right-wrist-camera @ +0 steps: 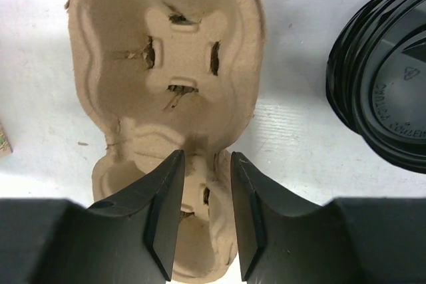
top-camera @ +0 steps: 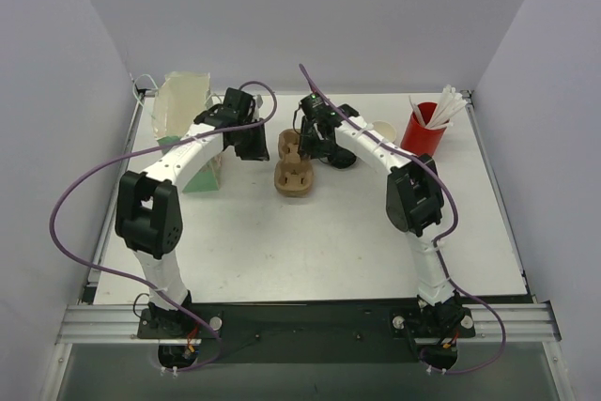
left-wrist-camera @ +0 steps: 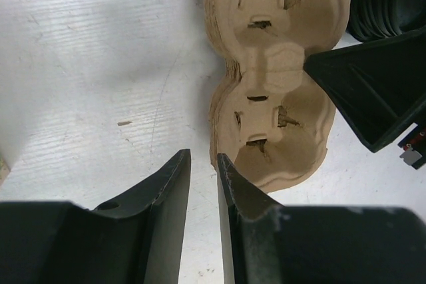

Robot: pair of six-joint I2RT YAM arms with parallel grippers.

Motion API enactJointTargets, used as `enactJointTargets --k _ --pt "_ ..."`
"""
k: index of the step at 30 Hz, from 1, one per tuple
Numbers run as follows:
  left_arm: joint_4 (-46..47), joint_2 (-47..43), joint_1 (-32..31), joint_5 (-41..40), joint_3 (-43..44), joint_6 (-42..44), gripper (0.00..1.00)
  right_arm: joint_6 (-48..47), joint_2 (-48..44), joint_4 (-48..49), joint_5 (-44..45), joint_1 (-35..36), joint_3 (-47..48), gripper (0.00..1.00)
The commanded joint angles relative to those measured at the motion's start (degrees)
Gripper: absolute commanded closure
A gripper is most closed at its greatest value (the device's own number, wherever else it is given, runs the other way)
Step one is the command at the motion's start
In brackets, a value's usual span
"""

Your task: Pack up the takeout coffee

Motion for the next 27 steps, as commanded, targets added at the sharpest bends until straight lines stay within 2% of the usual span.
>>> enactJointTargets --k 1,11,15,27 --pt "2.4 0.3 -1.1 1.5 -0.5 1.0 0.67 0.4 -5.0 0.8 -1.5 0.5 -0.9 0.71" --pt "2.6 0.7 -1.6 1.2 -0.7 0.8 0.67 -0.1 -4.2 0.0 -0.2 0.5 -0.5 0.75" --pt "2.4 0.6 -1.7 1.0 -0.5 0.9 0.67 -0.2 -3.4 -0.5 -0.2 0.5 0.3 0.83" --pt "2.2 0.8 -1.5 1.2 -0.2 1.0 0.67 -0.5 -2.3 -1.8 0.9 0.6 1.3 0.83"
